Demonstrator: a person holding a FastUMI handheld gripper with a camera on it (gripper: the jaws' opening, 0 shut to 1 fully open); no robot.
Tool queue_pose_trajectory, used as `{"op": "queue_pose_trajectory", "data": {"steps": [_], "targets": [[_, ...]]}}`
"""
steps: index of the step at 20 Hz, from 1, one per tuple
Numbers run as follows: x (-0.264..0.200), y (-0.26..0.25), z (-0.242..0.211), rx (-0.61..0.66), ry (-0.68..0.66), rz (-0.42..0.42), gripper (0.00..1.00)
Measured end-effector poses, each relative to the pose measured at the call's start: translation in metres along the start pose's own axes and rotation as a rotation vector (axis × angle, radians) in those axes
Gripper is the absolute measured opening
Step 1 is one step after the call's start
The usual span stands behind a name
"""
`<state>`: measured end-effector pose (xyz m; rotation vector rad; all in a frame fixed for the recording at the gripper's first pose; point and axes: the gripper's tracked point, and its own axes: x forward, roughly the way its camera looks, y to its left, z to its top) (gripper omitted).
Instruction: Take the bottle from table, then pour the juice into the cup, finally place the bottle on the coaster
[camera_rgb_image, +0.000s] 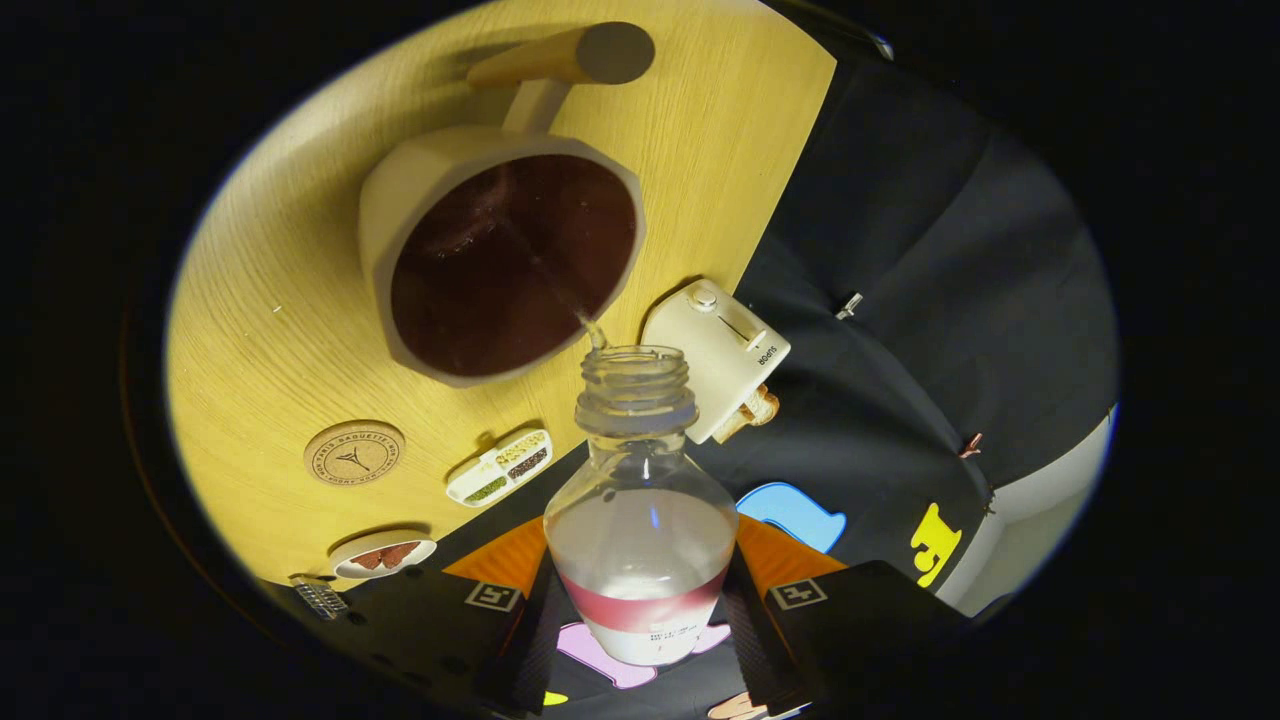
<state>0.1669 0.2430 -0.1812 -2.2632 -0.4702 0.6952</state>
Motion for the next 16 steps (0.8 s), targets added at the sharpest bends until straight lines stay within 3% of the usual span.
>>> {"op": "queue_pose_trajectory", "data": {"steps": [16], "targets": [[-0.0069, 0.0054, -0.0034, -0.028, 0.04, 0.061, 0.74]]}}
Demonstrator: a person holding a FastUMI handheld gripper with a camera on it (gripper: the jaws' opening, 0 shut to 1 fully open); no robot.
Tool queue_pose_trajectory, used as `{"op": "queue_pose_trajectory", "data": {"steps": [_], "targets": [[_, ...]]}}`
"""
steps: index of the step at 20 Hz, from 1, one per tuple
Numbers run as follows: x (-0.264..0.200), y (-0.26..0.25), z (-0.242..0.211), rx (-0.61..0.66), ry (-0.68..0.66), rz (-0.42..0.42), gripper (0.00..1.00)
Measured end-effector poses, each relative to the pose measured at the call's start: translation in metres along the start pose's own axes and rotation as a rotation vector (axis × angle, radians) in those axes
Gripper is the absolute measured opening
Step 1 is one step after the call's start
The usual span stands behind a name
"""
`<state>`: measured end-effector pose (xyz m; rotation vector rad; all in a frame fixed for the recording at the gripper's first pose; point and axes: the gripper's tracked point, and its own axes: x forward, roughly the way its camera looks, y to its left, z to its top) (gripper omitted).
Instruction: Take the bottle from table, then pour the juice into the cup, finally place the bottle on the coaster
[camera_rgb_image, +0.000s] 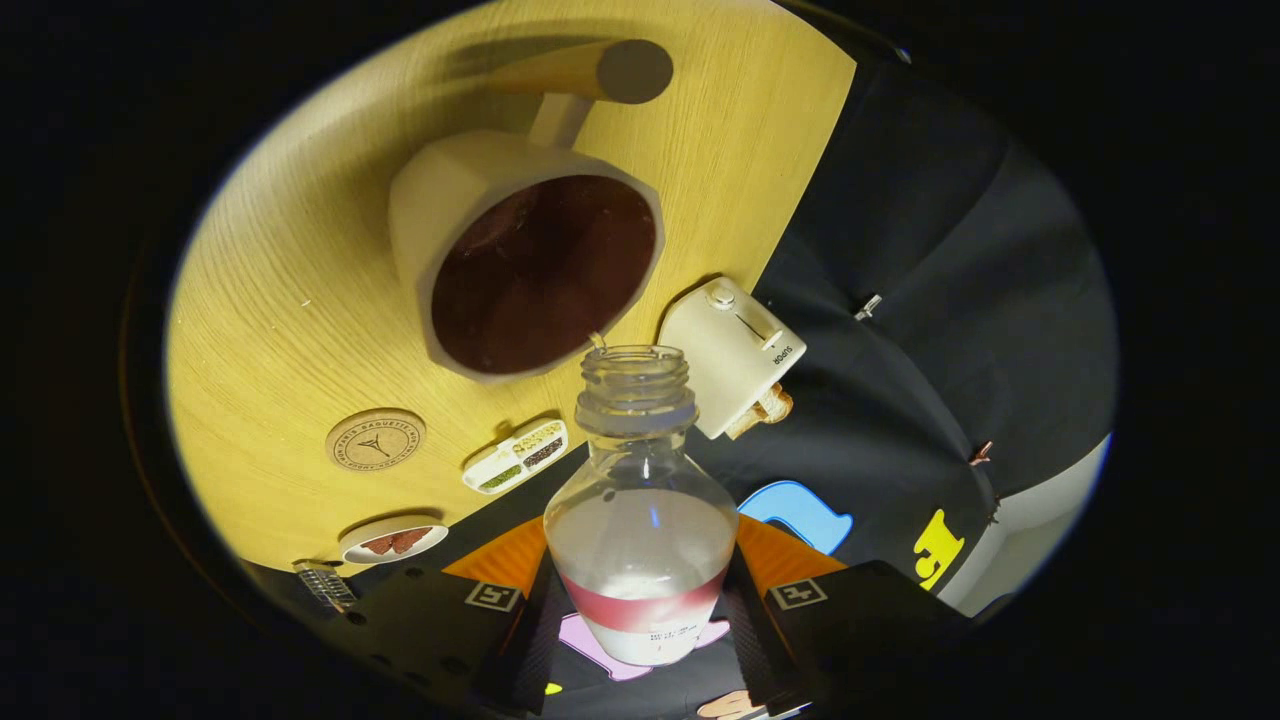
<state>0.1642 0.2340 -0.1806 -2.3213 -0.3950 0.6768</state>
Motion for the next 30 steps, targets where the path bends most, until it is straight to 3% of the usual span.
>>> {"op": "queue_pose_trajectory", "data": {"steps": [12, 20, 26, 30], "targets": [[0.002, -0.001, 0.007, 0.012, 0.003, 0.01, 0.75], [-0.003, 0.008, -0.003, 0.086, 0.012, 0.001, 0.75], [-0.013, 0.016, -0.006, 0.223, 0.014, -0.001, 0.75], [-0.023, 0.014, -0.009, 0.437, 0.032, 0.02, 0.75]]}}
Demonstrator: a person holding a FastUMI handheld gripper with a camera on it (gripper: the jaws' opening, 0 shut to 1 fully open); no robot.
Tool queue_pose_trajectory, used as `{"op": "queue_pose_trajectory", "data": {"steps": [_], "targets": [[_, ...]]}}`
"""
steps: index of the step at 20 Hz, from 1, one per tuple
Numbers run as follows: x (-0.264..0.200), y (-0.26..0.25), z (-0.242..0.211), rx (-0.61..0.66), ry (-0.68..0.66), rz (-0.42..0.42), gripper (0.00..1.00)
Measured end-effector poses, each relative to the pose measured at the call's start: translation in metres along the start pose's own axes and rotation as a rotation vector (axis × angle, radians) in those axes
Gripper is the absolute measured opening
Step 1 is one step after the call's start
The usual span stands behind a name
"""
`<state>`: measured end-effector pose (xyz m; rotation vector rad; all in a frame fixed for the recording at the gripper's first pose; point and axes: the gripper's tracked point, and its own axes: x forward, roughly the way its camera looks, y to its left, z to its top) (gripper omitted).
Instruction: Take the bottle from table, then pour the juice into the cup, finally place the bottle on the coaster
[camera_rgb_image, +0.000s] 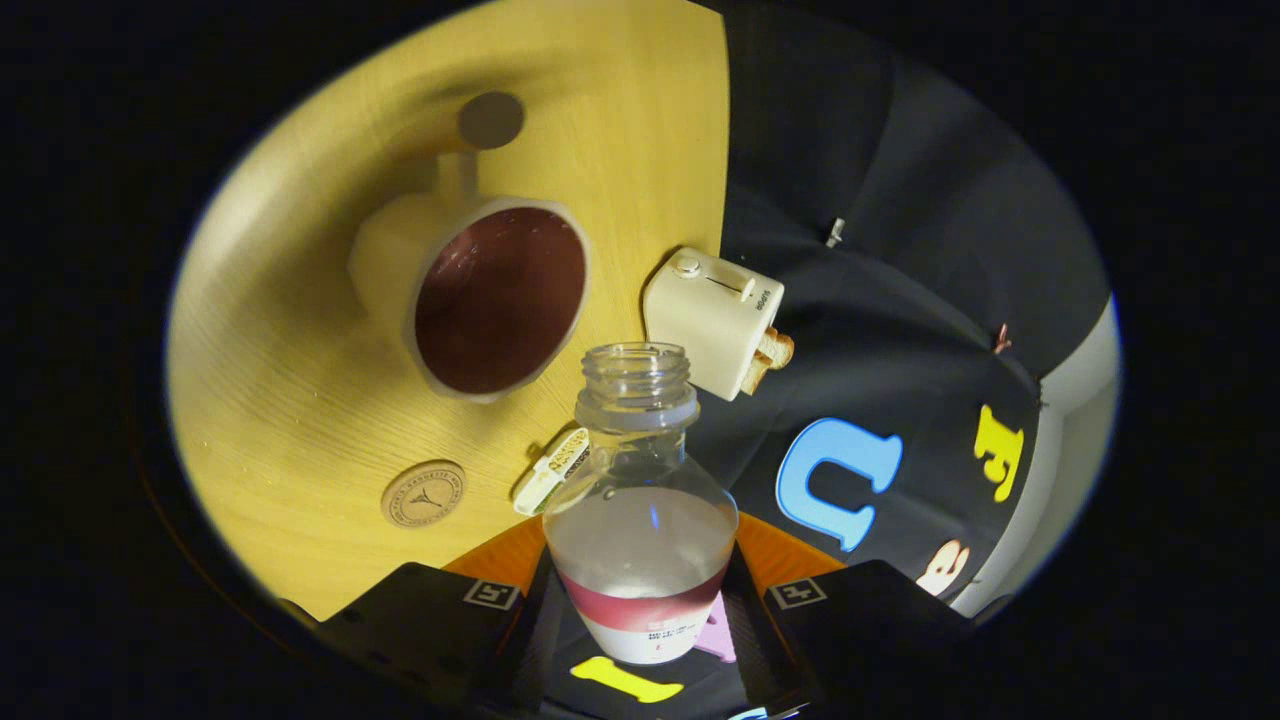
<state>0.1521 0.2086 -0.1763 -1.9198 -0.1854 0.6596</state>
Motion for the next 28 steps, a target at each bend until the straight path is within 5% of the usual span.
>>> {"op": "queue_pose_trajectory", "data": {"steps": [17, 28], "targets": [[-0.066, -0.028, -0.08, 1.115, 0.018, 0.097, 0.75], [-0.06, -0.065, -0.114, 1.671, -0.148, -0.047, 0.75]]}}
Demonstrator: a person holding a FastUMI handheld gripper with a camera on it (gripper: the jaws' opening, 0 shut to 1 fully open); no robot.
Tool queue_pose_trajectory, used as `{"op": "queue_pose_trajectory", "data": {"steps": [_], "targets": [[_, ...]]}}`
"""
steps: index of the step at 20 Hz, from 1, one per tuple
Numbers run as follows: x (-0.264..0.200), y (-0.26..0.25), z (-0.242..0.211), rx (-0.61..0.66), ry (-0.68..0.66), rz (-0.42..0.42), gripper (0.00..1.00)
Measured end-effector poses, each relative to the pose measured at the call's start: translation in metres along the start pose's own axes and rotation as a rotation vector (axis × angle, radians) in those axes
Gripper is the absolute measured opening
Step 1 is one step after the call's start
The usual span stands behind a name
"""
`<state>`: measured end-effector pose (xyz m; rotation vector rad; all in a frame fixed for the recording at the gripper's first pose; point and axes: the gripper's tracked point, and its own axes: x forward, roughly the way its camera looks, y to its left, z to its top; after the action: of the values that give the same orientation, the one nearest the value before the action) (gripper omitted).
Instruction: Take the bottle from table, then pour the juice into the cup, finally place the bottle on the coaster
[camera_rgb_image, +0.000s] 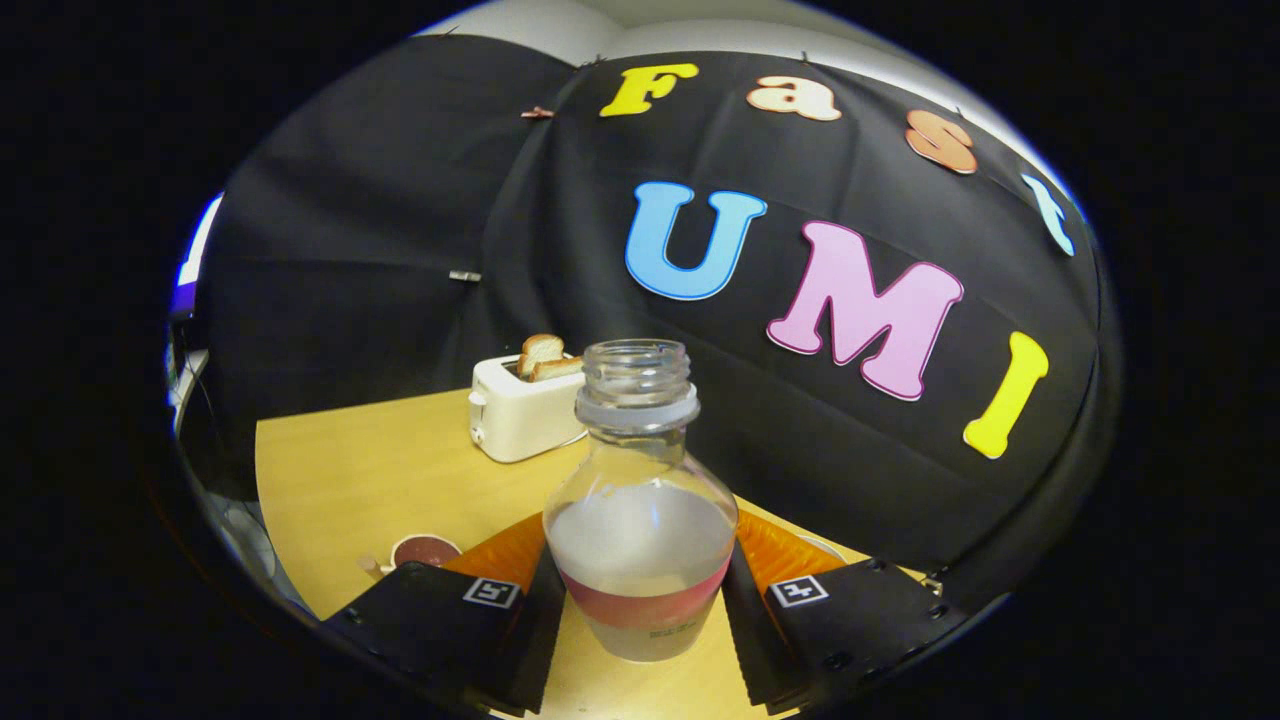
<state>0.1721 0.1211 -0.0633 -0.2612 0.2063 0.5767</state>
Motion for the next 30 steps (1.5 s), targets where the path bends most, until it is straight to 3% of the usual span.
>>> {"op": "queue_pose_trajectory", "data": {"steps": [6, 12, 20, 22, 27, 30], "targets": [[0.031, -0.012, -0.041, 0.168, -0.069, -0.038, 0.75], [0.07, -0.012, -0.095, 0.216, -0.095, -0.061, 0.75], [0.108, -0.028, -0.131, 0.239, -0.095, -0.113, 0.75], [0.113, -0.034, -0.141, 0.236, -0.085, -0.144, 0.77], [0.113, -0.026, -0.155, 0.31, -0.08, -0.119, 0.77], [0.113, -0.028, -0.154, 0.287, -0.107, -0.13, 0.77]]}}
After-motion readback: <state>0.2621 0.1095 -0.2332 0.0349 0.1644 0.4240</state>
